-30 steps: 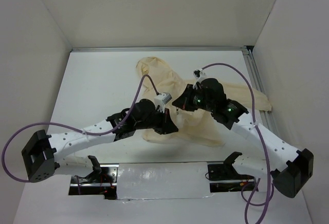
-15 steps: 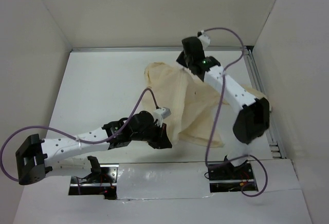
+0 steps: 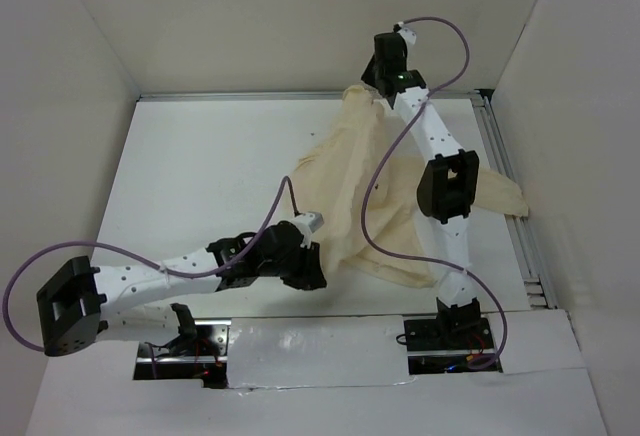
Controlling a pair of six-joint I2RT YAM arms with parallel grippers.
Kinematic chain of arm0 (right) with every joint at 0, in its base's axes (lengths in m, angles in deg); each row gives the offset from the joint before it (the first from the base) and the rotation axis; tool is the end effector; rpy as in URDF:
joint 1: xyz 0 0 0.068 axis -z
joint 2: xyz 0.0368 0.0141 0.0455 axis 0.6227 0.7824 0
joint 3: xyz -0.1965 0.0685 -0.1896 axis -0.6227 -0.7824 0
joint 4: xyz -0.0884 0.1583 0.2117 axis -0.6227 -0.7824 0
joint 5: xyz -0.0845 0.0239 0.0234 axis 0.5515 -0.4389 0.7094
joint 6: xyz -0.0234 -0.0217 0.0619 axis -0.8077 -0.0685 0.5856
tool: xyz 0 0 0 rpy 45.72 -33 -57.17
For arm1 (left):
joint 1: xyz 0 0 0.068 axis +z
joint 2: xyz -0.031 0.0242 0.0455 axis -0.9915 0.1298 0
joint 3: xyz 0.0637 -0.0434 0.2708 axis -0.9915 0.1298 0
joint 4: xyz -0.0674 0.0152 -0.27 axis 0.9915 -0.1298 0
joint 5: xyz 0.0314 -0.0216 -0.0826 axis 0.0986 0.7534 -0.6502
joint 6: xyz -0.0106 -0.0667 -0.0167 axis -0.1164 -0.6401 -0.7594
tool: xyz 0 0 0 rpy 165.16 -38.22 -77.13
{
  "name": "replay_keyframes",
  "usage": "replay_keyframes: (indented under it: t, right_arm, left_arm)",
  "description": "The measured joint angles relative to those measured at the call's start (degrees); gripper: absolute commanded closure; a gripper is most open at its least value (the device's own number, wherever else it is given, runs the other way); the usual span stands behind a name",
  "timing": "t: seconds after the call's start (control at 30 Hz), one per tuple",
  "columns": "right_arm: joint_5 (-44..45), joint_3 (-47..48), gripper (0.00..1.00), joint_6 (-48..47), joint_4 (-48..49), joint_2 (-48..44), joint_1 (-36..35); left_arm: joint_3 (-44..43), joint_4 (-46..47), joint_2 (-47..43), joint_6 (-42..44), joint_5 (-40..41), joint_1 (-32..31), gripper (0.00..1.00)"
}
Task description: Zip up the jacket
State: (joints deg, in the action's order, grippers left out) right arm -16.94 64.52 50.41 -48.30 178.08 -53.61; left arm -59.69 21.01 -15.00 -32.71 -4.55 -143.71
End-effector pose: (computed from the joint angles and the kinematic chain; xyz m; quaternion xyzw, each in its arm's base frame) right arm 0.5696 0.1366 0.3212 0.1969 0.8222 0.0909 0.5262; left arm 0.1354 -0.2515 0.2263 0.1081 0.8796 -0.3904 0.2493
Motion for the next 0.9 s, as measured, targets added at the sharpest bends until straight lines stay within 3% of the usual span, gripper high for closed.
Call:
replay_keyframes:
  t: [0.03, 0.07, 0.2, 0.4, 0.67, 0.9]
  right_arm:
    - [-2.12, -0.66, 0.23, -0.35, 1.38, 0.00, 0.31]
    - [-3.67, -1.05, 0.01, -0.52, 3.30, 0.00, 0.70]
    - [-9.66, -5.68, 0.00, -3.30, 10.34, -2.19, 3.08]
    - [-10.10, -13.88, 0.00, -5.95, 10.47, -10.80, 3.69]
    - [-8.24, -37.66, 0.00, -6.12, 13.20, -38.18, 4.90]
    - [-1.84, -69.29, 0.00, -5.25, 17.42, -65.83, 6.62]
  left_arm:
    - [-0.02, -1.20, 0.68, 0.02, -0.74, -0.13, 0.01]
    - [-0.07, -3.28, 1.40, -0.20, -2.05, -0.46, 0.01]
    - [-0.72, -11.58, 5.92, -1.49, -4.81, -2.23, 0.01]
    - [-3.23, -18.36, 4.74, -3.78, -3.96, -2.27, 0.01]
    - [-3.28, -24.87, -10.97, -7.39, 1.57, -0.26, 0.01]
    - [-3.50, -26.67, -12.96, -5.99, 3.15, 12.76, 0.01]
